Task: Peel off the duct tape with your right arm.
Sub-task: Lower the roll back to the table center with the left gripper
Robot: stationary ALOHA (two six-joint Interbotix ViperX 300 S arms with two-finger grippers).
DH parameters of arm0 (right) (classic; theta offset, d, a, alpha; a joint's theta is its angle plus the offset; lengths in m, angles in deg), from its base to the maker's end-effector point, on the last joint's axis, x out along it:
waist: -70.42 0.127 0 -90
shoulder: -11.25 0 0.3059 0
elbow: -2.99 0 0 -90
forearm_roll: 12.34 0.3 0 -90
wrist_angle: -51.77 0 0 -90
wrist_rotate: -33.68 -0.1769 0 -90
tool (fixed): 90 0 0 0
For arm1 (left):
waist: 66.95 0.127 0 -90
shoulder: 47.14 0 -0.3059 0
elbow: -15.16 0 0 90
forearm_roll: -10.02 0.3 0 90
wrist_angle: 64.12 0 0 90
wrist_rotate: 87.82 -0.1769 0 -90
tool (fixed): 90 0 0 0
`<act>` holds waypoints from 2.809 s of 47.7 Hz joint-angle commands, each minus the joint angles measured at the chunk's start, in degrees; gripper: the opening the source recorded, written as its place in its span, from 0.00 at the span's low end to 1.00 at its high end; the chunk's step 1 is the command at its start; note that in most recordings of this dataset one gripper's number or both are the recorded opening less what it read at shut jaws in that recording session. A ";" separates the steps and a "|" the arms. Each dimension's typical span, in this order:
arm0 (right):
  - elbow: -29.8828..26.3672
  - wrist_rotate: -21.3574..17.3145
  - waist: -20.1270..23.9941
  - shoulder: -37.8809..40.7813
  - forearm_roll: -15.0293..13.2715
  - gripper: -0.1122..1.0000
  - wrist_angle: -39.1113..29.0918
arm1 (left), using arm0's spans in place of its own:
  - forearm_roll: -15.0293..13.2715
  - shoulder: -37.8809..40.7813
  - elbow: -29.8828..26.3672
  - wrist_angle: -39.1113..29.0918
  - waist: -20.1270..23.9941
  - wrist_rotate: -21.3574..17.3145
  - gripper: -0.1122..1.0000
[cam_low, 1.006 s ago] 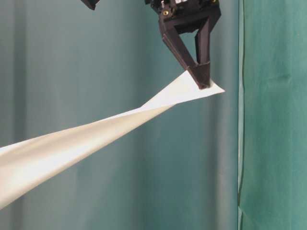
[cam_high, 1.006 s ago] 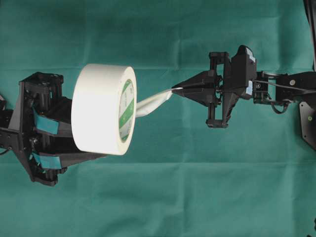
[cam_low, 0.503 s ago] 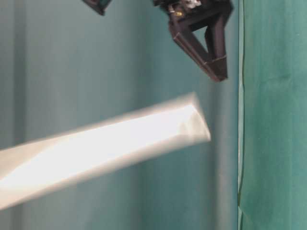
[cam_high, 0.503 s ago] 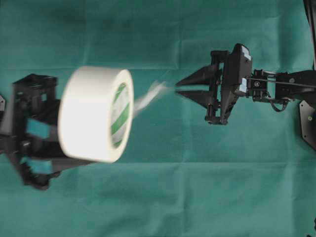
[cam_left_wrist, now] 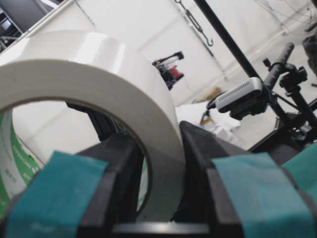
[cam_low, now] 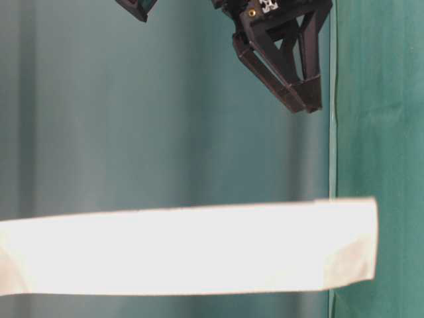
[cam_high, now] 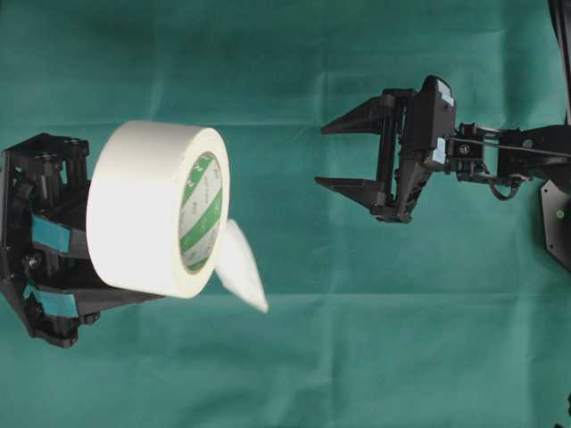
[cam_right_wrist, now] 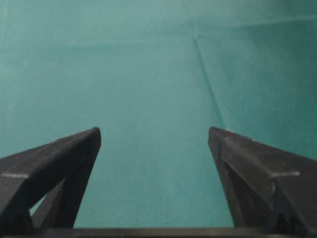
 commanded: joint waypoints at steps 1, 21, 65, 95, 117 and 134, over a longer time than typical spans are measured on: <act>-0.35 0.00 0.09 -0.79 0.09 0.80 0.26 | 0.18 -1.05 -0.79 0.88 0.00 -0.18 0.28; -0.35 0.00 0.79 -3.08 -0.09 0.80 -0.09 | -0.62 -1.05 0.62 0.79 2.20 1.93 0.28; -0.53 0.00 1.05 -3.96 -0.18 0.80 -1.49 | -0.70 -0.35 -3.60 -32.26 13.71 25.93 0.28; -0.26 0.09 1.05 -3.96 -0.18 0.80 -1.49 | -0.09 7.29 -14.33 -56.43 16.79 25.93 0.28; 0.26 0.00 1.05 -3.96 -0.18 0.80 -1.49 | -0.09 14.94 -16.00 -58.01 16.79 25.93 0.28; 0.70 0.00 1.23 -3.96 -0.18 0.80 -1.49 | -0.09 21.45 -19.78 -63.46 15.91 25.84 0.28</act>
